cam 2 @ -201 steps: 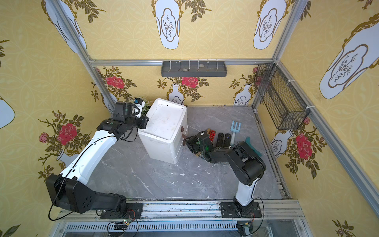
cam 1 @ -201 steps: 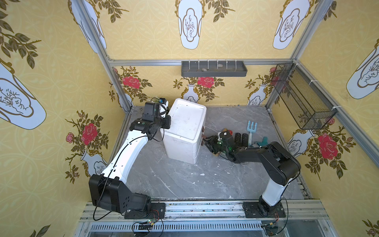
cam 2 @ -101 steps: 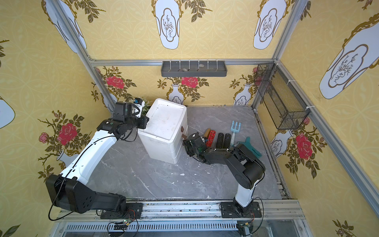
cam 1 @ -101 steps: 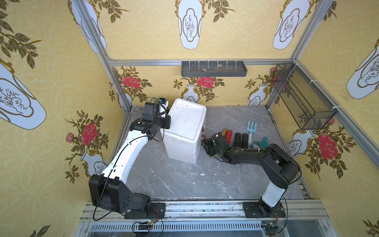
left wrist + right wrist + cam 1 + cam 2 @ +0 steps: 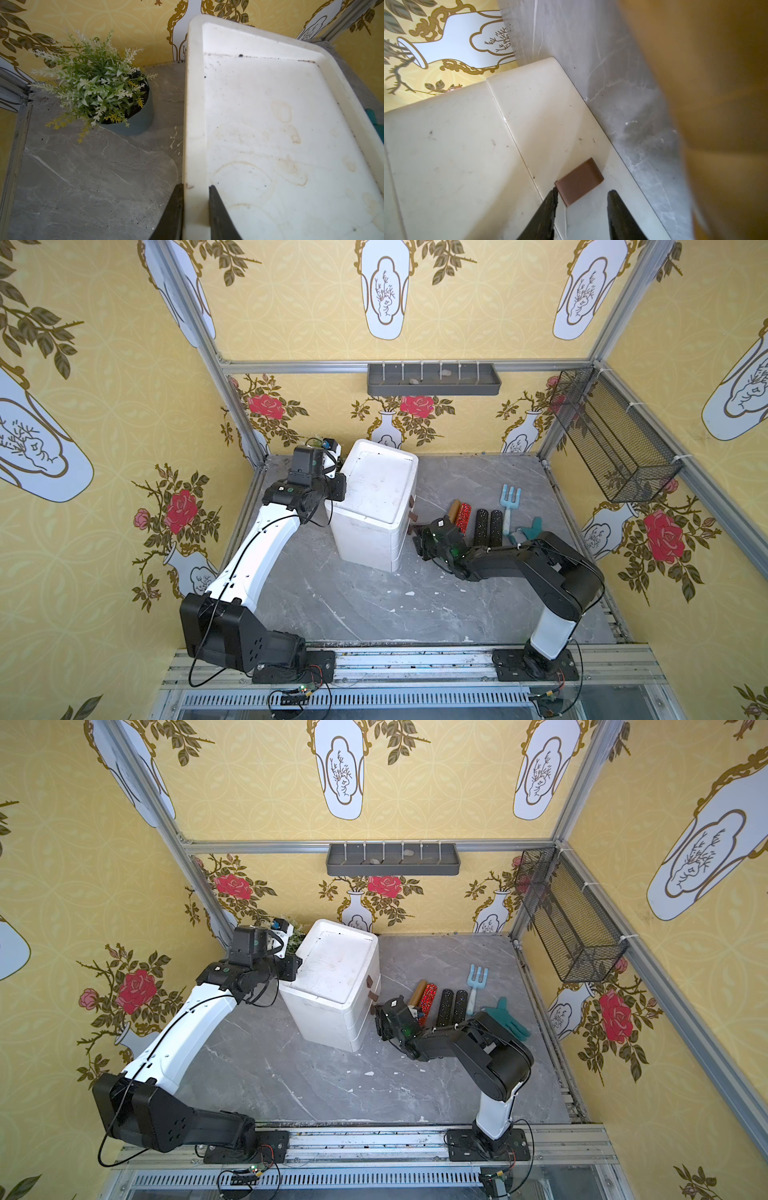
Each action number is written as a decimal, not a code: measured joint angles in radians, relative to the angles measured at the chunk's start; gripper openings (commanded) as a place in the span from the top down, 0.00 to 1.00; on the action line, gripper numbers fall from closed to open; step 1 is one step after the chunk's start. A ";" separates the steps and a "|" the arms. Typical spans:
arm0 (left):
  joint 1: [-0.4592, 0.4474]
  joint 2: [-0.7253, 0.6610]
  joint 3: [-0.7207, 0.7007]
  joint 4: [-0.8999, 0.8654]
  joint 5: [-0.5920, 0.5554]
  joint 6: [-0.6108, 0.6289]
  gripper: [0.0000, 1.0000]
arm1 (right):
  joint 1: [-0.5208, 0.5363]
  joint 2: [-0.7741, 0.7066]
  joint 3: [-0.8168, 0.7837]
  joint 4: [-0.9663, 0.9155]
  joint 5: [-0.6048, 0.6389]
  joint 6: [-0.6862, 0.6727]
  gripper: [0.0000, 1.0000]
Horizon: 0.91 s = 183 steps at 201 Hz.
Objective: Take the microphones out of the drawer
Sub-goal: Open the drawer in the storage box.
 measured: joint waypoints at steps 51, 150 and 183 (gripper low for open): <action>0.000 0.000 0.000 0.000 0.000 0.000 0.83 | 0.000 0.064 -0.004 0.116 0.011 0.049 0.57; 0.000 -0.003 0.000 0.000 -0.008 -0.004 0.83 | 0.000 0.141 0.055 0.174 0.049 0.117 0.72; 0.000 -0.004 0.000 0.000 -0.009 -0.003 0.83 | 0.001 0.143 0.061 0.176 0.059 0.127 0.89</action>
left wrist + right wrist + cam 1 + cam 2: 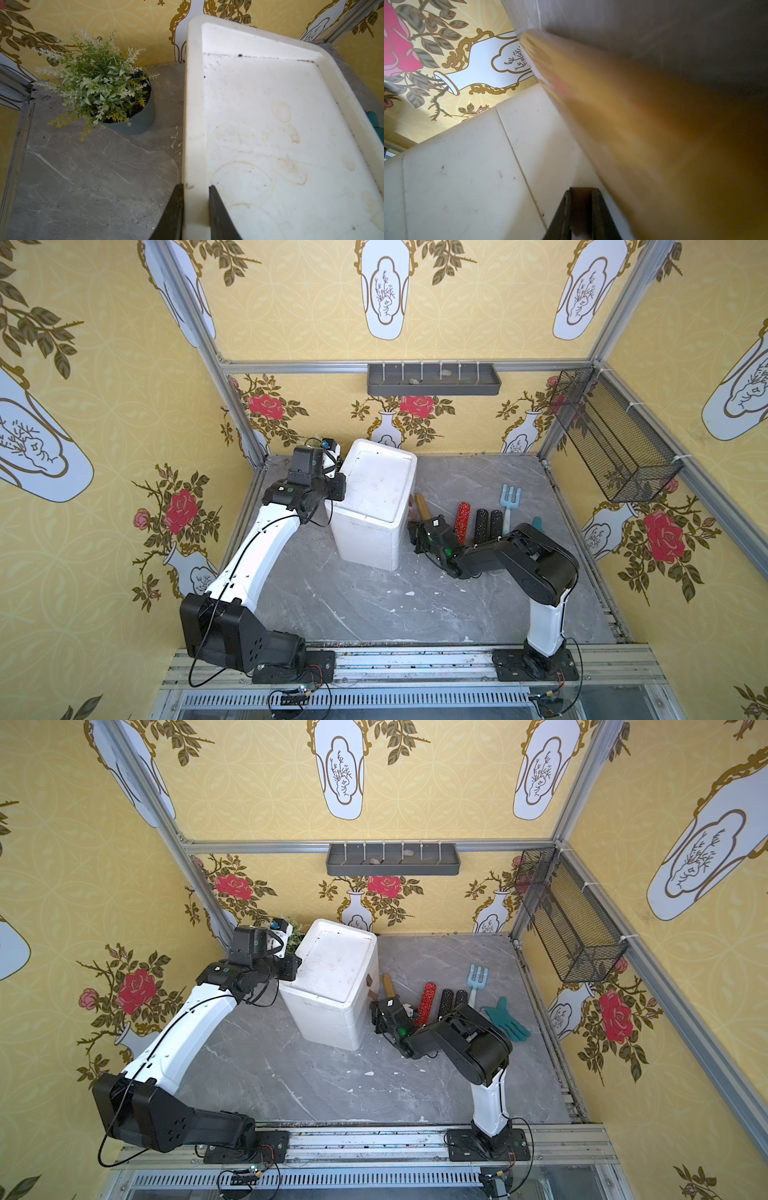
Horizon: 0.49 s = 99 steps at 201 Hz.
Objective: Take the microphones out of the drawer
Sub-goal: Open the drawer in the storage box.
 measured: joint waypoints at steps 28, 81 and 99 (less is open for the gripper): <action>0.000 0.000 0.000 0.000 0.000 0.001 0.83 | 0.000 -0.013 -0.005 -0.010 0.000 -0.005 0.99; 0.000 -0.001 0.000 -0.001 0.015 0.019 0.83 | -0.005 -0.122 -0.029 -0.153 -0.023 -0.070 1.00; -0.001 -0.001 0.000 -0.001 0.020 0.026 0.83 | -0.010 -0.171 -0.030 -0.245 -0.019 -0.113 1.00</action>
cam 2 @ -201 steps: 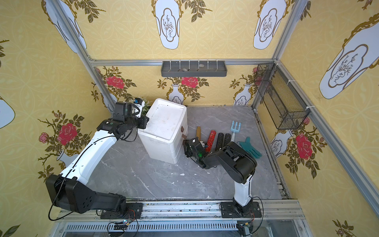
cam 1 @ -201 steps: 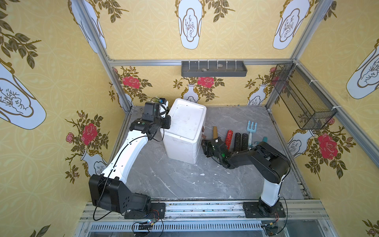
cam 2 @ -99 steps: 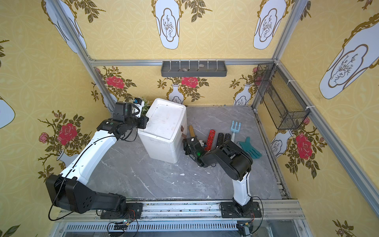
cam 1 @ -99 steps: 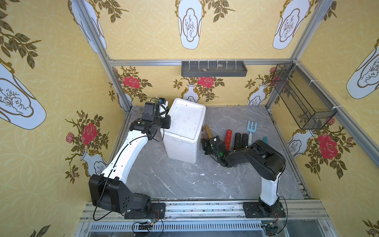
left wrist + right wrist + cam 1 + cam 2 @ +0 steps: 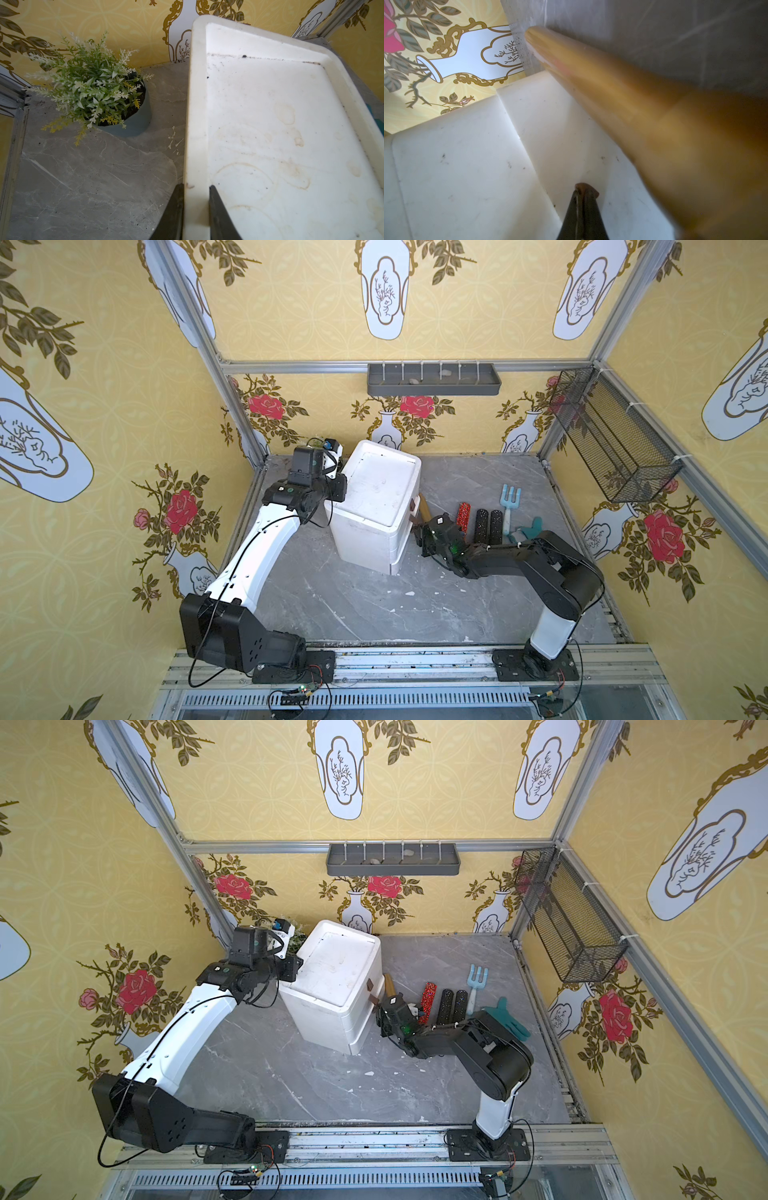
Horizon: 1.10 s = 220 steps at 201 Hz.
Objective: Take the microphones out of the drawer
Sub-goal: Open the drawer in the storage box.
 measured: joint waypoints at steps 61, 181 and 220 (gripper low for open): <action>0.000 0.000 -0.001 0.000 0.000 0.002 0.83 | -0.044 -0.097 -0.038 -0.146 0.007 -0.076 1.00; 0.000 0.003 -0.001 0.001 0.000 0.002 0.83 | -0.123 -0.294 -0.121 -0.357 0.027 -0.172 1.00; 0.000 0.005 -0.001 0.001 0.000 0.002 0.83 | -0.146 -0.334 -0.138 -0.400 0.027 -0.198 1.00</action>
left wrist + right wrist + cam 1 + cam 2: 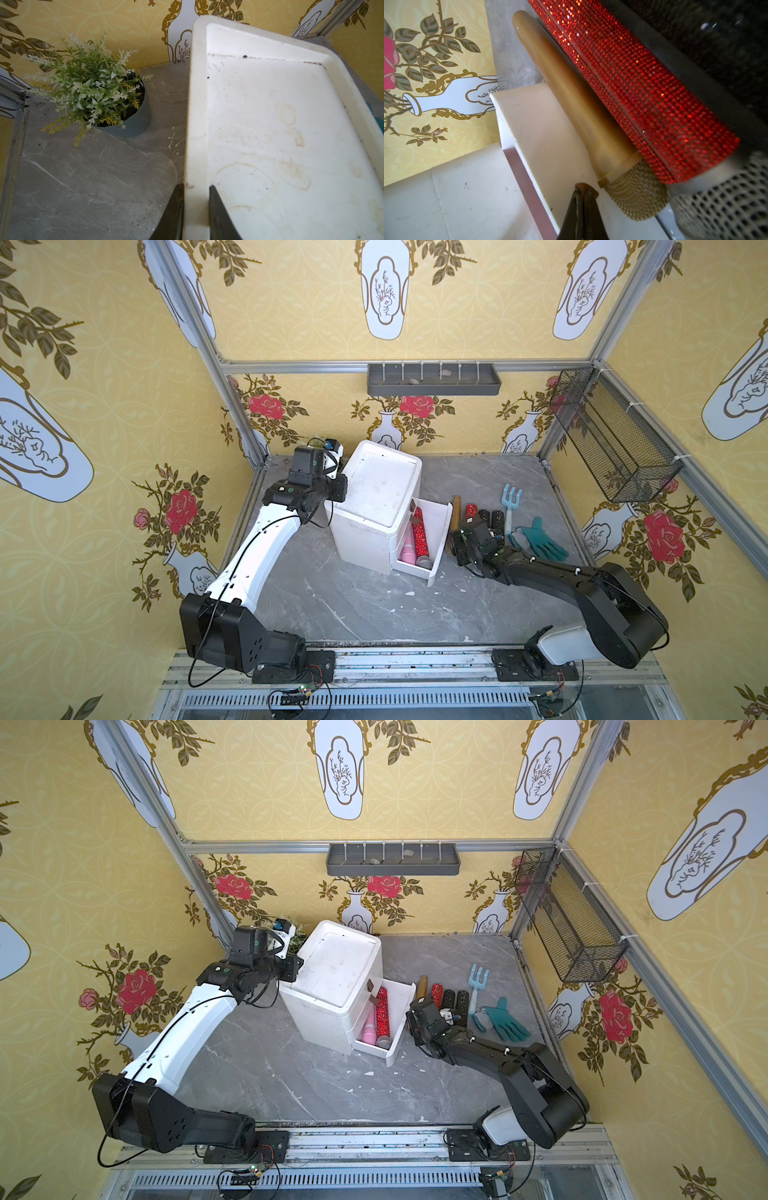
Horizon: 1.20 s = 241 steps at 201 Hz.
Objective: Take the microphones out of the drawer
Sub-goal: Open the drawer in the storage box, then pick up the microphone from the drawer.
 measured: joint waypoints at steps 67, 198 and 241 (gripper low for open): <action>-0.001 0.003 0.000 0.002 0.005 0.000 0.83 | -0.035 -0.044 -0.015 -0.048 -0.035 -0.027 0.86; -0.001 0.004 0.000 0.003 0.008 -0.003 0.83 | -0.034 -0.004 0.272 -0.284 0.037 -0.300 0.50; -0.002 0.004 0.000 0.003 0.008 -0.003 0.83 | -0.014 0.087 0.424 -0.365 -0.045 -0.486 0.50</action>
